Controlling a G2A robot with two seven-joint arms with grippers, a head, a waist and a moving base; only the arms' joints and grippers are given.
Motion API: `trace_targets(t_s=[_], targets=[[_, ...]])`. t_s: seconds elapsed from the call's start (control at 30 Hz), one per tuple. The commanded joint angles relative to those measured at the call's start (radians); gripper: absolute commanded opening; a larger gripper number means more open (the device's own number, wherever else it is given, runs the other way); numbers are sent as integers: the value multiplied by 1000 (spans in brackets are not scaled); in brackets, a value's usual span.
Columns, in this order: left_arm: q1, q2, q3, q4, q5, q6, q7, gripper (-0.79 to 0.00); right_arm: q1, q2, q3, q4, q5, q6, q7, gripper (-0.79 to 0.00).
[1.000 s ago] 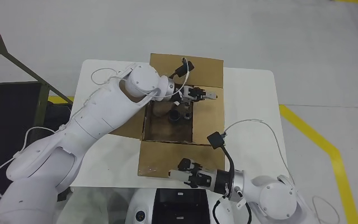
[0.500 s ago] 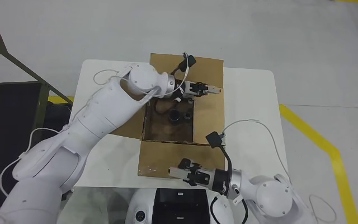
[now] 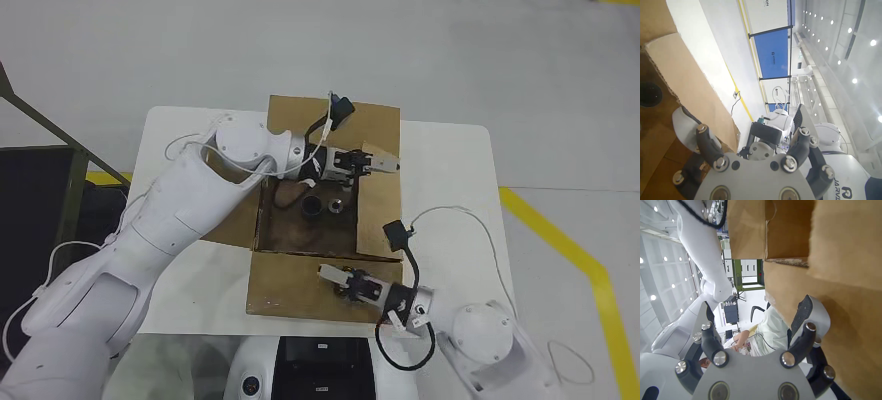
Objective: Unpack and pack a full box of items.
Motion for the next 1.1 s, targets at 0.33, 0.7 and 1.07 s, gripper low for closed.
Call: trace_targets(t_s=[0.33, 0.7, 1.07], targets=[[17, 9, -82, -26, -28, -6, -52, 0, -54, 1, 80, 6, 46, -139, -155, 0], [167, 79, -314, -203, 9, 20, -76, 0, -152, 10, 170, -75, 16, -270, -233, 0], [310, 126, -501, -319, 21, 47, -104, 0, -232, 13, 264, -112, -129, -305, -393, 0]])
